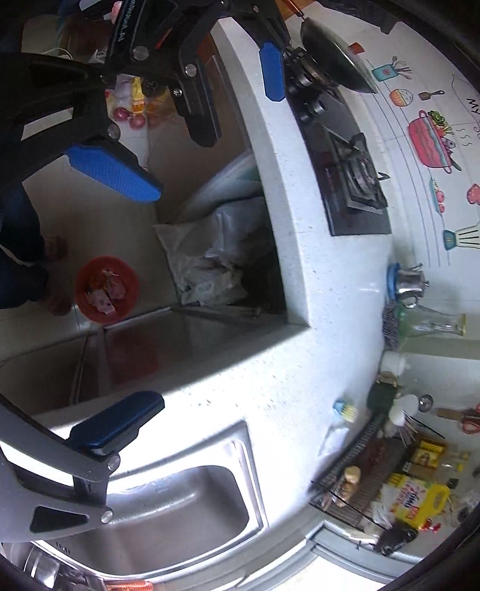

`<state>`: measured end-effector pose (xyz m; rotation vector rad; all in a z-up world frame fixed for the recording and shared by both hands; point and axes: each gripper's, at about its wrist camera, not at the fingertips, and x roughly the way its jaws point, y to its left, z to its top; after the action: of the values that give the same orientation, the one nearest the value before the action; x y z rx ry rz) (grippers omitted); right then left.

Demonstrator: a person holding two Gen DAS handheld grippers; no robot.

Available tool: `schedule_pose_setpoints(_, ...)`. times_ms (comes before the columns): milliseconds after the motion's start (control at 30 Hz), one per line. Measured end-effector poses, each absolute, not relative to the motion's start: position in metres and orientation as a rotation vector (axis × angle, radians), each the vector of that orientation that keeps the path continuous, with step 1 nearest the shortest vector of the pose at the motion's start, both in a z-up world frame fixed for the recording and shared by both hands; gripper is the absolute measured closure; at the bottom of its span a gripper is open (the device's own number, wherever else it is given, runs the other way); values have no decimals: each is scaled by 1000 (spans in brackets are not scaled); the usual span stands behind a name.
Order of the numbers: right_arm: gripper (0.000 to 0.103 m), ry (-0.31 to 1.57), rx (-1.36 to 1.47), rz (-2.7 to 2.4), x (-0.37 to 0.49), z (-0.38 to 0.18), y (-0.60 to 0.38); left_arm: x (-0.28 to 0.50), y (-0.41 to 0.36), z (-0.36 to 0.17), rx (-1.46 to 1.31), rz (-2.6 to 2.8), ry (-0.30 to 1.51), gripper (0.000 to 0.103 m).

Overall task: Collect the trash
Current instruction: 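Raise both open tools from the bucket back up over the counter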

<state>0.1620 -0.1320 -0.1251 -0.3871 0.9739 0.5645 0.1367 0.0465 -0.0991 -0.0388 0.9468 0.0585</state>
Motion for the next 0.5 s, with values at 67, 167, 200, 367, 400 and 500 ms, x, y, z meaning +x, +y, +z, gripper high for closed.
schedule_pose_setpoints(67, 1, 952, -381, 556, 161, -113, -134, 140, 44, -90, -31, 58, 932, 0)
schedule_pose_setpoints(167, 1, 916, -377, 541, 166, -101, -138, 146, 41, -77, -20, 55, 910, 0)
schedule_pose_setpoints(200, 1, 912, -374, 531, 169, -98, -139, 148, 41, -72, -15, 53, 903, 0)
schedule_pose_setpoints(367, 1, 893, -326, 509, 186, -89, -148, 171, 38, -65, 3, 48, 892, 0)
schedule_pose_setpoints(400, 1, 893, -319, 505, 190, -88, -149, 176, 37, -65, 3, 45, 894, 0)
schedule_pose_setpoints(500, 1, 892, -310, 502, 204, -87, -150, 195, 34, -69, 17, 38, 901, 0)
